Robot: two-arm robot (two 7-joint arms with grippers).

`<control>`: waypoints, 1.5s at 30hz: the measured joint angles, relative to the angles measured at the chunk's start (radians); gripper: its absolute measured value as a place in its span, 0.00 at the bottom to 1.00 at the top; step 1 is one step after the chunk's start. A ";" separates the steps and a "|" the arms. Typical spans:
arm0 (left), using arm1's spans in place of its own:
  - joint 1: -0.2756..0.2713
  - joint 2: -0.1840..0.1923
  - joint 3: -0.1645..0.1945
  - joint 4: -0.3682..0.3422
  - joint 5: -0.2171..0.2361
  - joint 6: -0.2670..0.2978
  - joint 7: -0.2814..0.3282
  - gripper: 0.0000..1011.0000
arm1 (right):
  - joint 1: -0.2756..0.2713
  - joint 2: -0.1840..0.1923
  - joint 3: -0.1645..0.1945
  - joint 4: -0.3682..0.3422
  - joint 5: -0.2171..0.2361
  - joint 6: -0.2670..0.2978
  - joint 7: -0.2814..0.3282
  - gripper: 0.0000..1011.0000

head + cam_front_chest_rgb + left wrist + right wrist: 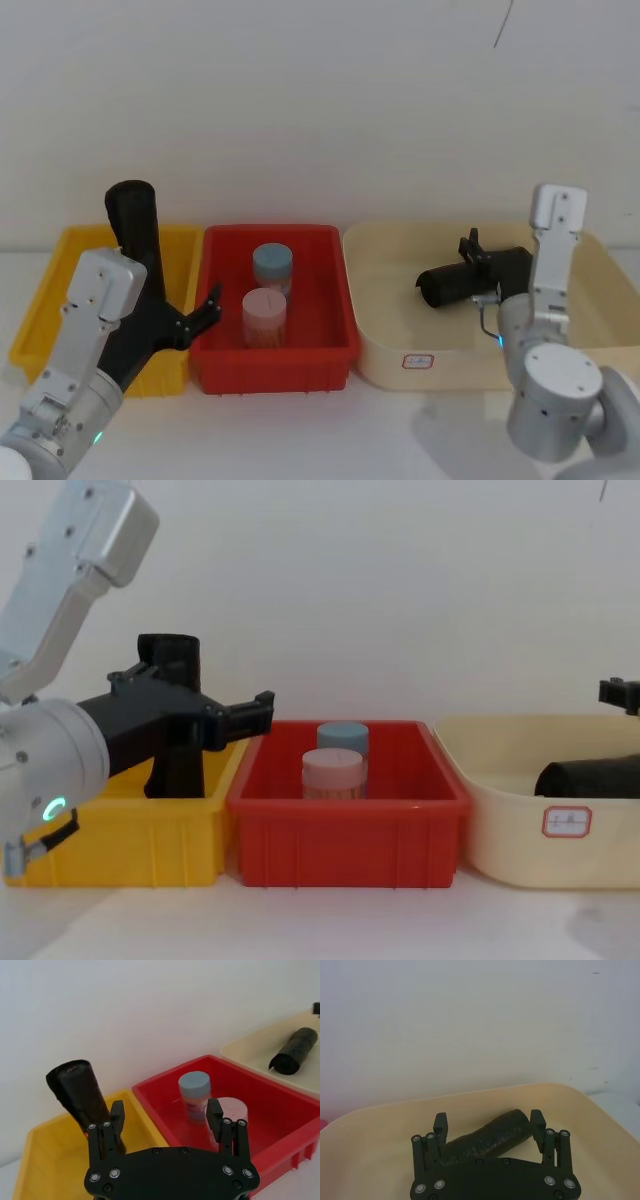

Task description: Pick up the garbage bag with the one hand and transfer it to the other hand.

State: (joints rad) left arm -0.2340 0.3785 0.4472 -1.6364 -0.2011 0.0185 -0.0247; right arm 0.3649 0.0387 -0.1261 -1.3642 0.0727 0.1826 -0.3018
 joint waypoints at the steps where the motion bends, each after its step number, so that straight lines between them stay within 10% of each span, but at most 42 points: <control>1: -0.001 0.002 0.004 0.005 0.000 -0.002 0.006 0.99 | -0.016 0.012 -0.004 -0.016 0.009 -0.006 0.015 0.99; 36: -0.003 0.004 0.007 0.010 0.001 -0.005 0.014 0.99 | -0.353 0.278 -0.094 -0.375 0.200 -0.138 0.343 0.99; 45: -0.003 0.004 0.007 0.010 0.001 -0.005 0.014 0.99 | -0.379 0.298 -0.101 -0.402 0.215 -0.149 0.368 0.99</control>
State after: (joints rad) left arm -0.2372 0.3821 0.4542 -1.6262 -0.2004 0.0139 -0.0109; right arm -0.0141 0.3368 -0.2270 -1.7658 0.2876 0.0341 0.0664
